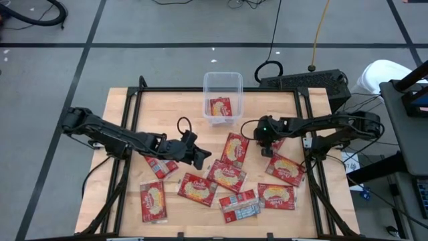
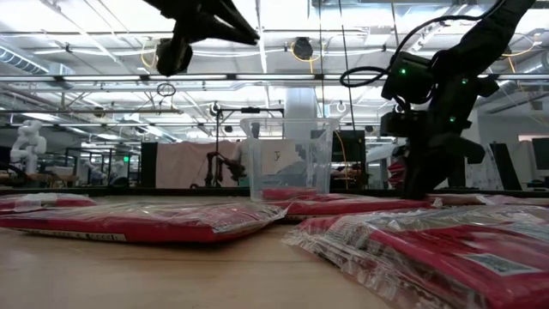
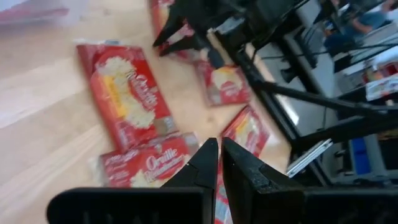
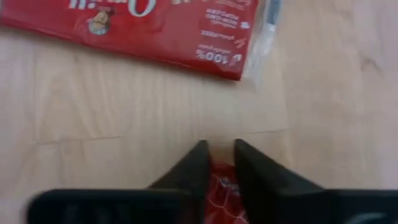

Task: Sort popcorn bags into baskets
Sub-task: Put the red popcorn bag into the transparent container

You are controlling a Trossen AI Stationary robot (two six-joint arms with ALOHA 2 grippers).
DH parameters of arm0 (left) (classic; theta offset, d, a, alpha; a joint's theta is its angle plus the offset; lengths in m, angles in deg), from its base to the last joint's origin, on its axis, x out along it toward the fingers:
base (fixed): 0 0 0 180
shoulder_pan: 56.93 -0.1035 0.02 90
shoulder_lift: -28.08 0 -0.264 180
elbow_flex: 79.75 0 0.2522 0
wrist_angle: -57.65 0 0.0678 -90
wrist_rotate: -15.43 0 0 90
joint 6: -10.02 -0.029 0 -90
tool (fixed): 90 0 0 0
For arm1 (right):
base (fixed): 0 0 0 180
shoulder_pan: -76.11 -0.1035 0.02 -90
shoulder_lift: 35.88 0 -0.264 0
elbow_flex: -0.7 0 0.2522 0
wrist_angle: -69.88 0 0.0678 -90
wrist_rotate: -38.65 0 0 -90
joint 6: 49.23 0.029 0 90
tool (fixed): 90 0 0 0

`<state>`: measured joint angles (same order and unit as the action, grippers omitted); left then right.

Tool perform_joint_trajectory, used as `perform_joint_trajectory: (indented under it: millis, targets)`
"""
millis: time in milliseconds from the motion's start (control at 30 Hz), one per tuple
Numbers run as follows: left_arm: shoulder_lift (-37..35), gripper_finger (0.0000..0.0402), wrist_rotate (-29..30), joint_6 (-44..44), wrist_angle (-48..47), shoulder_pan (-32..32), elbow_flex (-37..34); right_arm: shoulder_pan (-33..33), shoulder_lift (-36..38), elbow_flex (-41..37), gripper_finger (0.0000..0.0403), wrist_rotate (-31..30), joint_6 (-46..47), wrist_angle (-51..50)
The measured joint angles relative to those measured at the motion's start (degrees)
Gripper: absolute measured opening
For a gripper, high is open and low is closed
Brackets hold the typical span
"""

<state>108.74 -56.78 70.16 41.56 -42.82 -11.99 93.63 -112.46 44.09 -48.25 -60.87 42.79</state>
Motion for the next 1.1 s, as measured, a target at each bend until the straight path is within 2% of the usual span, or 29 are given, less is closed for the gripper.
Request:
perform_joint_trajectory:
  millis: [100, 233, 433, 567, 700, 833, 967, 1033, 1100]
  targets:
    - [0.4, 0.0026, 0.3, -1.1, -0.6, -0.1, -0.1, 0.0, 1.8, -0.1, 0.0010, -0.7, 0.5, -0.8]
    - [1.6, 0.0026, 0.3, -1.6, -0.8, -0.6, -0.1, 0.0, 4.6, -0.2, 0.0007, -0.6, 3.5, -0.5]
    - [3.1, 0.0026, 0.5, -3.9, 1.7, -1.9, -0.2, -0.3, 9.5, -0.1, 0.0001, 3.5, 12.7, 1.0]
    - [5.9, 0.0027, 0.8, -9.0, 8.5, -3.2, -0.1, -1.9, 12.6, -0.1, 0.0000, 4.5, 18.4, 3.4]
    - [9.8, 0.0027, 0.8, -9.7, 15.7, -4.7, 0.0, -3.4, 14.5, 0.0, 0.0000, 4.5, 24.2, 3.0]
    - [12.5, 0.0027, 0.7, -7.4, 20.4, -5.5, 0.0, -2.1, 16.1, 4.1, 0.0001, 0.9, 35.1, -10.2]
    - [13.5, 0.0027, 0.4, -6.9, 23.9, -5.5, 0.0, -0.4, 16.2, 12.4, 0.0015, -9.6, 34.8, -27.4]
    - [13.5, 0.0027, 0.2, -7.4, 24.5, -5.4, 0.1, 1.4, 15.4, 15.4, 0.0027, -14.0, 34.9, -31.6]
    - [13.5, 0.0027, 0.2, -8.3, 24.7, -5.4, 0.6, 3.9, 14.4, 16.6, 0.0041, -15.2, 34.3, -33.5]
